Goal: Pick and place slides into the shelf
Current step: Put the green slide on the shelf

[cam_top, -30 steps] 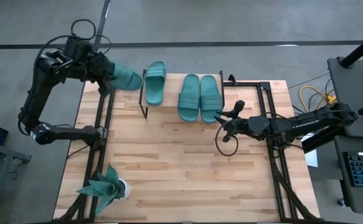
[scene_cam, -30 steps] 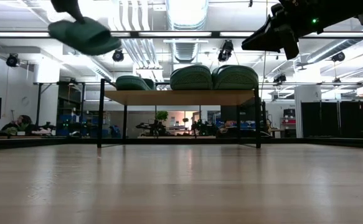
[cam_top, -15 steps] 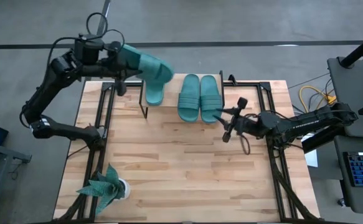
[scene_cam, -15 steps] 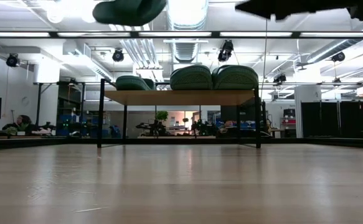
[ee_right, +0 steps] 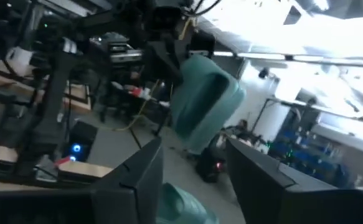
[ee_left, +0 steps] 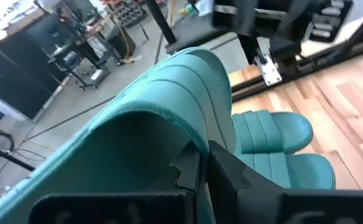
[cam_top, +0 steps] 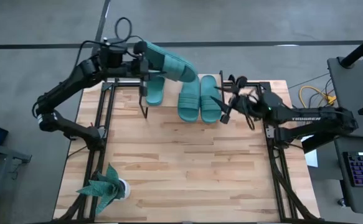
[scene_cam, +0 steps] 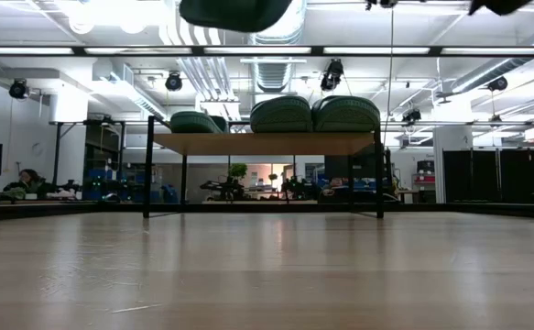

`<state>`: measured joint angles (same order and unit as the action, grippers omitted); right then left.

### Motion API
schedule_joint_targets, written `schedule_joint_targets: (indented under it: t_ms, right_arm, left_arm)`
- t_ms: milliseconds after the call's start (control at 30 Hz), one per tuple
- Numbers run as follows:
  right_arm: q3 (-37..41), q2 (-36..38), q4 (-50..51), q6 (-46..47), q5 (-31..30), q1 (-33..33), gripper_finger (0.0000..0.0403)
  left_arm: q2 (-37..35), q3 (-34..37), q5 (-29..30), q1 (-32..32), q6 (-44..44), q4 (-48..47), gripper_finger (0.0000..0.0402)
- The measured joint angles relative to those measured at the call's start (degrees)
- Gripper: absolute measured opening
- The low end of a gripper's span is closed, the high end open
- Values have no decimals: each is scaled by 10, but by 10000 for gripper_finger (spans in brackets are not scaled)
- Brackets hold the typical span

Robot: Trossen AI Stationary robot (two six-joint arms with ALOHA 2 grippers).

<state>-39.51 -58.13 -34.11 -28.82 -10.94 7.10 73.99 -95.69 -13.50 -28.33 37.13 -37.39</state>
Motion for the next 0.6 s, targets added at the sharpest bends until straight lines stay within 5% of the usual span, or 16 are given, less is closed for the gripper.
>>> schedule_joint_targets:
  t_ms: [267, 600]
  right_arm:
    - [-92, -71, 42, 33, 23, 84, 202]
    - [-180, -145, 39, 39, 68, 100, 205]
  left_arm:
    - [25, 1, 1, 9, 27, 73, 0]
    - [28, 17, 10, 13, 43, 129, 0]
